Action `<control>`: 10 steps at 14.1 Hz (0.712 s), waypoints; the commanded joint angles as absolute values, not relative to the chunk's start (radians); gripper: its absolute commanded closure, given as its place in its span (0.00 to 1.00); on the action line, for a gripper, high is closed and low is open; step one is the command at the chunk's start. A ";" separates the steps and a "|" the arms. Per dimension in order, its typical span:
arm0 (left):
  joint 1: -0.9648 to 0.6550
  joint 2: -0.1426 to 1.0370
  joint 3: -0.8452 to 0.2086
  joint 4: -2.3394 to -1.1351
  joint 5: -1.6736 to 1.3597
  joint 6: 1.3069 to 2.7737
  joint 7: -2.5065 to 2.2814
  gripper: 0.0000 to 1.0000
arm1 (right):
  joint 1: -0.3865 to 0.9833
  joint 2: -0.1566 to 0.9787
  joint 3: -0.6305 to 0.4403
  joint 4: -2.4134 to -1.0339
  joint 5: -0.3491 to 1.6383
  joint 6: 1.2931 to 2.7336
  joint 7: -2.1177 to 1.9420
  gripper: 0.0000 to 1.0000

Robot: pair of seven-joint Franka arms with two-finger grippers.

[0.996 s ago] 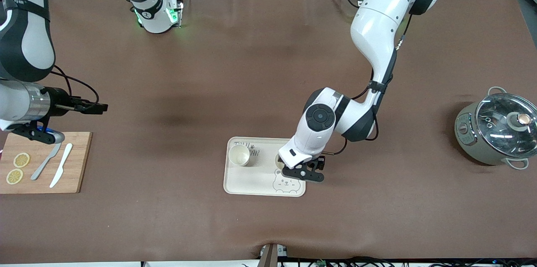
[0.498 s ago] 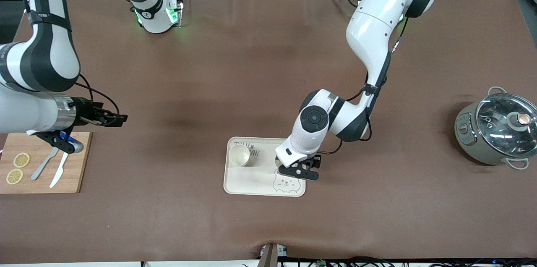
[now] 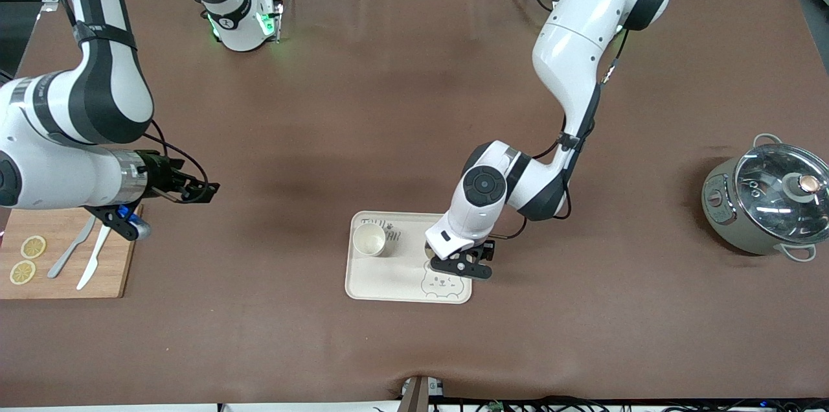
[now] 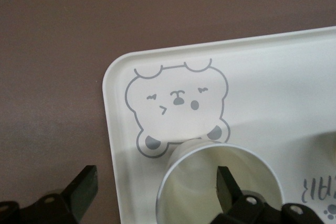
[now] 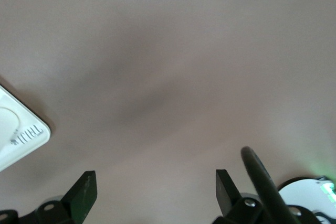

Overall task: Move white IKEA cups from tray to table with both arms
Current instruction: 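Close the left gripper on the cup while the right gripper reaches the tray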

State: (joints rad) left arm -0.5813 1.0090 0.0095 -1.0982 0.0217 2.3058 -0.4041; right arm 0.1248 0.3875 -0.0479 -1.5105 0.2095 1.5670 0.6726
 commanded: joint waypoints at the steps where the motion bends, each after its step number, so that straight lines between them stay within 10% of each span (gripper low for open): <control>1: -0.601 1.035 0.029 -1.069 0.040 2.327 -0.440 0.00 | 0.146 0.400 -0.051 -1.500 0.236 1.594 0.732 0.00; 7: -0.607 1.031 0.028 -1.074 0.040 2.326 -0.460 0.11 | 0.218 0.431 -0.051 -1.496 0.293 1.672 0.912 0.00; 9: -0.607 1.028 0.028 -1.074 0.040 2.319 -0.453 1.00 | 0.248 0.436 -0.051 -1.494 0.296 1.678 0.962 0.00; 10: -0.607 1.028 0.026 -1.074 0.038 2.318 -0.454 1.00 | 0.262 0.440 -0.051 -1.494 0.293 1.683 0.977 0.00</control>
